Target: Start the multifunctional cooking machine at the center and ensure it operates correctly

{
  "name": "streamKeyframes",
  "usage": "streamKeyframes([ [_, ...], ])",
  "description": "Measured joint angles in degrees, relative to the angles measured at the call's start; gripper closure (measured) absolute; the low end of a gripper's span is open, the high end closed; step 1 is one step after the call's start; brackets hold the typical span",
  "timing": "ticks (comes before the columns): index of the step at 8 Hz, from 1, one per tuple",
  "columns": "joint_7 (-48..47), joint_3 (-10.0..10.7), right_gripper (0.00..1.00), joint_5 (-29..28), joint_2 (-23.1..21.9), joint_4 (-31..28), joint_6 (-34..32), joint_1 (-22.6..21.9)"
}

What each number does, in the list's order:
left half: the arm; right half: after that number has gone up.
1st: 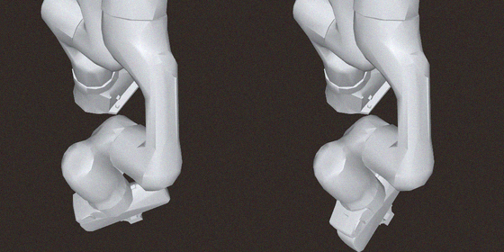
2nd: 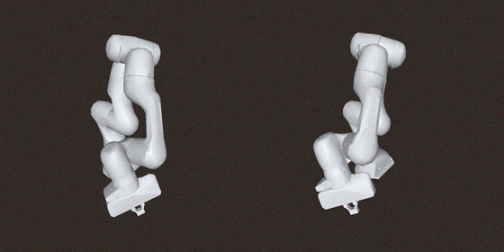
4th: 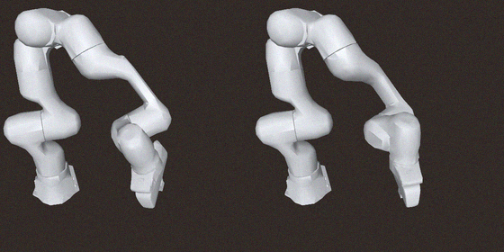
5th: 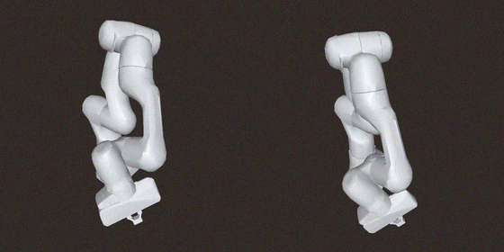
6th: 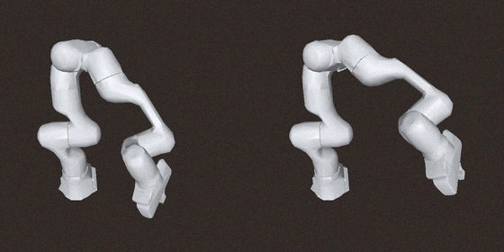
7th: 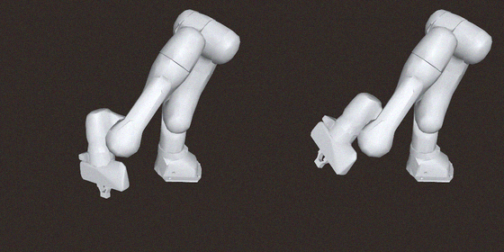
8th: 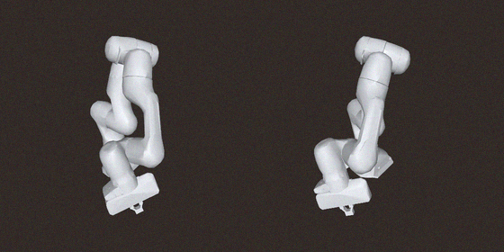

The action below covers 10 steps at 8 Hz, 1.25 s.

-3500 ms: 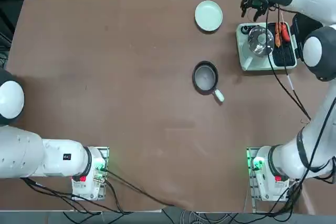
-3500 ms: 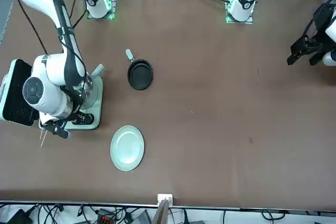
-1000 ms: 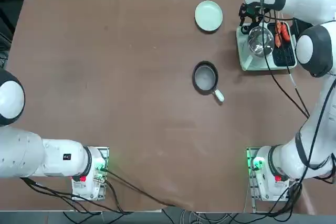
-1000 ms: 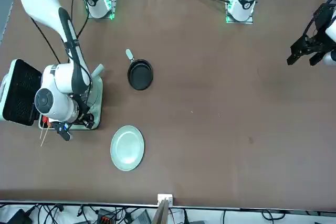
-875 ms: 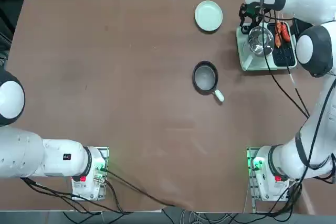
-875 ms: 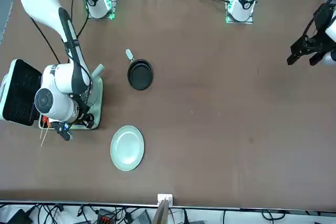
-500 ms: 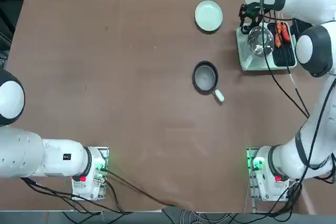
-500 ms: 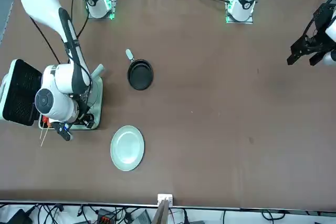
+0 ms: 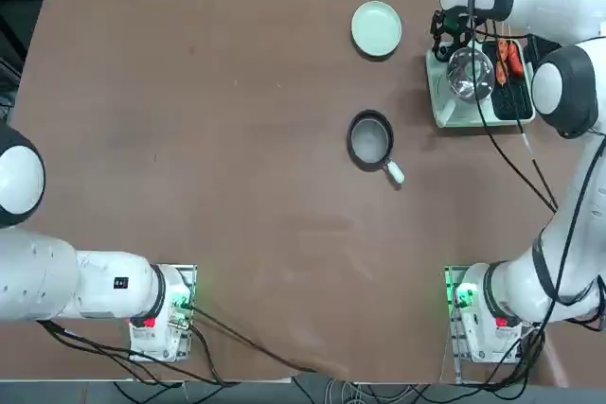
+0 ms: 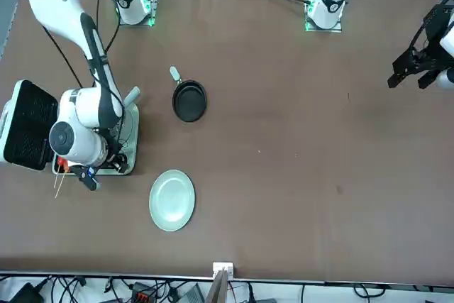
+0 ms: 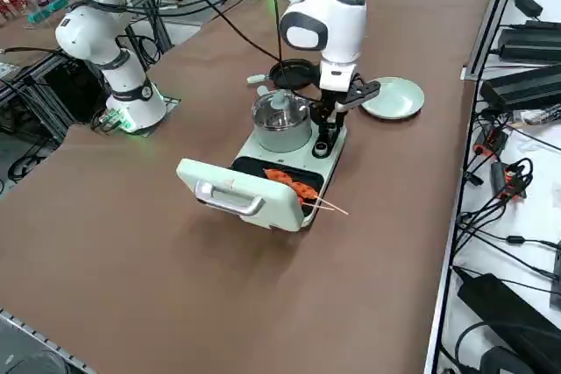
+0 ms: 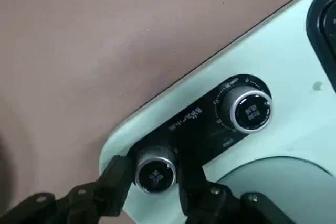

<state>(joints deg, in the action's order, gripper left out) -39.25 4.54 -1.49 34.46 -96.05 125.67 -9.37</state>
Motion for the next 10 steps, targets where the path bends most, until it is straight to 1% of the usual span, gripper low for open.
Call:
streamKeyframes([
  [1, 0.1, 0.0, 0.52, 0.0, 0.0, 0.0, 0.0, 0.0],
  [2, 0.4, 0.0, 0.56, 0.1, -0.1, 0.1, -0.1, 0.0],
  [7, 5.1, 0.0, 0.56, 0.2, -0.1, 0.1, -0.1, -0.1],
  [10, 13.9, 0.0, 0.56, 0.2, -0.1, 0.1, -0.1, -0.1],
])
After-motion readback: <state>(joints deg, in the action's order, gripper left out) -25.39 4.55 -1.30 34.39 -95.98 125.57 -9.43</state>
